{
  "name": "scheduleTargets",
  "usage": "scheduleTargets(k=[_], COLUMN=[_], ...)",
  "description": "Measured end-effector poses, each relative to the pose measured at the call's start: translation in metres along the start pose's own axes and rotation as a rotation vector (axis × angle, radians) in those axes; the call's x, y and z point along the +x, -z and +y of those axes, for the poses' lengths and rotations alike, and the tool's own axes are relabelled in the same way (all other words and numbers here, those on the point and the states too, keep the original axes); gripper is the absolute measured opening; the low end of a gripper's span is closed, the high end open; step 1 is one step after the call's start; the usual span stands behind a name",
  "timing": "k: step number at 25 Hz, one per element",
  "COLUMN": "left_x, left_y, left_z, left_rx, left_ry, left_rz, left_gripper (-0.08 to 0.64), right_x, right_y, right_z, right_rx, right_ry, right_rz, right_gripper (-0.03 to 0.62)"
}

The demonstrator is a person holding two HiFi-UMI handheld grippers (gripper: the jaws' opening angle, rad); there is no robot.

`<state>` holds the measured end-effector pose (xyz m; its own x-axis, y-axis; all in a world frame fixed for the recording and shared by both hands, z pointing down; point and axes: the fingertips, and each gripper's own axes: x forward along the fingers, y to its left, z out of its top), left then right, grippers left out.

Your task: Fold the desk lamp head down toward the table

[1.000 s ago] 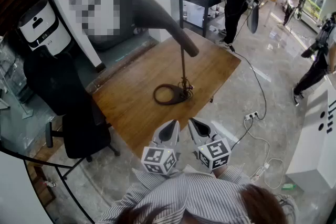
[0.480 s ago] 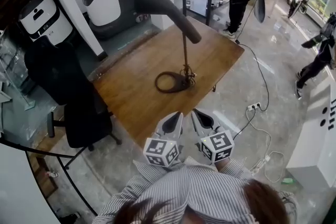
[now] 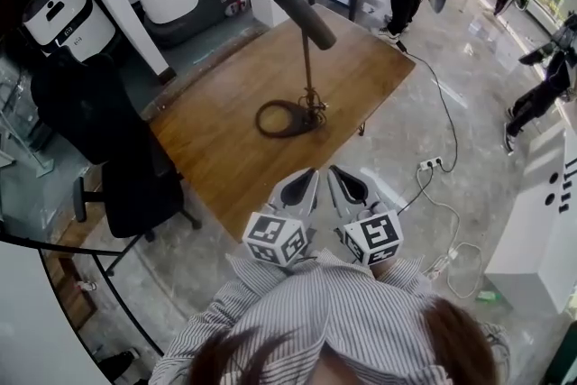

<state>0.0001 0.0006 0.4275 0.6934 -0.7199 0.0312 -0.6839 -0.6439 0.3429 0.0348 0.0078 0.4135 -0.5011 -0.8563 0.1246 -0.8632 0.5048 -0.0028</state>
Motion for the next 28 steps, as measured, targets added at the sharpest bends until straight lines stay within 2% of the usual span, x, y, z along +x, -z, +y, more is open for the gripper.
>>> scheduleTargets(k=[4,12,17,21,28], left_x=[0.011,0.021,0.039,0.065,0.106], left_y=[0.0,0.015,0.001,-0.02,-0.051], left_z=[-0.014,-0.004,0.023,0.046,0.085], left_rx=[0.002,-0.019,-0.02,0.006,0.035], left_ry=[0.017,-0.042,-0.055,-0.045,-0.027], left_rz=[-0.015,0.01,-0.023,-0.046,-0.043], left_gripper=[0.003,0.003,0.004,0.005,0.006], right_x=[-0.009,-0.003,0.025,0.056,0.103], right_y=[0.003,0.018,0.003,-0.006,-0.032], right_z=[-0.017,-0.029,-0.039,-0.054,-0.091], right_rx=[0.012,0.011,-0.052,-0.089,-0.14], right_ry=[0.012,-0.013,-0.021,-0.023,0.049], right_rz=[-0.006,0.026,-0.018,-0.006,-0.028], right_gripper=[0.0,0.0,0.0,0.0,0.002])
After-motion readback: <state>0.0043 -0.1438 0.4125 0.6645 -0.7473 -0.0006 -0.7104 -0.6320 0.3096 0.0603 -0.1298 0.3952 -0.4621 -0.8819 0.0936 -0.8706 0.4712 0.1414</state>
